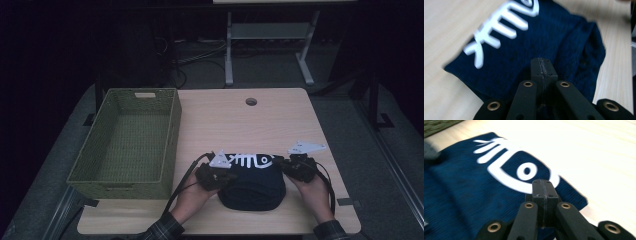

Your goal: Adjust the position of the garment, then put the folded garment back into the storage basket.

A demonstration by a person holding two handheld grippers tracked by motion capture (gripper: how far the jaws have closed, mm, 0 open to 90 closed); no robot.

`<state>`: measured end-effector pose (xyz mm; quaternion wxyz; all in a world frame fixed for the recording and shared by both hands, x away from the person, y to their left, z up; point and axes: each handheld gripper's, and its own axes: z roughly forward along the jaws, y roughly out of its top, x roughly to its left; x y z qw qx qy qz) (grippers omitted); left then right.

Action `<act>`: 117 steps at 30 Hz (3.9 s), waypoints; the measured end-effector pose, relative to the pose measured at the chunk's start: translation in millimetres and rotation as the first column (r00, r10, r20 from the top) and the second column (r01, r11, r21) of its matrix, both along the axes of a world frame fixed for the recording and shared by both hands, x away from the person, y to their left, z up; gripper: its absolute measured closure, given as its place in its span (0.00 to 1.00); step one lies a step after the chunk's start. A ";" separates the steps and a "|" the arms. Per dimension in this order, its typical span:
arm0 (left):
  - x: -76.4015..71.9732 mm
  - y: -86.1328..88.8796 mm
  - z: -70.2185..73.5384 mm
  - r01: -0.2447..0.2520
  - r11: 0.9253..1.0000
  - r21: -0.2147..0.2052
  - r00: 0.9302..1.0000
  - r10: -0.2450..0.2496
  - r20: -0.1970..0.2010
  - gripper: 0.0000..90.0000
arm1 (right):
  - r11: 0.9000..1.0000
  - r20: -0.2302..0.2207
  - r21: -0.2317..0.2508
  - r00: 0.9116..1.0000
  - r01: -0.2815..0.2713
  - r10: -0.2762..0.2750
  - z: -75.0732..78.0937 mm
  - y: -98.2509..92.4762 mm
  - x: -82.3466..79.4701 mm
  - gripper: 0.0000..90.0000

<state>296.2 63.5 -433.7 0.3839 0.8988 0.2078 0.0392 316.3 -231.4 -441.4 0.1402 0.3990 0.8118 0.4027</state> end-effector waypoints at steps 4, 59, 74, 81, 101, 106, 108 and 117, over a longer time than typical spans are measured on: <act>-0.7 -1.2 -8.7 0.000 0.999 0.040 1.000 0.001 -0.006 1.00 | 0.999 -0.014 -0.026 1.000 0.023 -0.023 -5.7 2.1 12.0 1.00; 48.2 42.2 -2.7 -0.254 0.966 -0.051 0.967 0.253 -0.029 0.25 | 0.972 -0.027 -0.113 0.977 0.206 -0.210 -41.8 -46.7 -42.7 0.03; 61.8 36.2 -23.7 -0.268 0.962 -0.049 0.962 0.264 -0.076 0.17 | 0.972 -0.028 -0.113 0.977 0.205 -0.209 -41.8 -46.7 -42.7 0.03; 61.4 32.2 -32.2 -0.256 0.966 -0.029 0.964 0.253 -0.075 0.17 | 0.972 -0.028 -0.113 0.977 0.205 -0.209 -41.7 -46.7 -42.7 0.03; 54.4 27.9 -33.9 -0.186 0.982 -0.042 0.975 0.179 -0.130 0.65 | 0.972 -0.030 -0.112 0.977 0.205 -0.210 -41.7 -46.5 -42.9 0.03; 54.0 26.8 -33.1 -0.183 0.982 -0.040 0.975 0.176 -0.139 0.74 | 0.973 -0.030 -0.112 0.978 0.203 -0.208 -41.7 -46.4 -43.0 0.03; 53.6 25.8 -31.4 -0.169 0.985 -0.023 0.978 0.165 -0.125 0.78 | 0.973 -0.030 -0.112 0.978 0.202 -0.206 -41.7 -46.3 -43.0 0.03; 52.8 26.3 -22.2 -0.172 0.984 -0.040 0.977 0.165 -0.138 0.81 | 0.973 -0.031 -0.112 0.978 0.201 -0.206 -41.7 -46.3 -43.0 0.03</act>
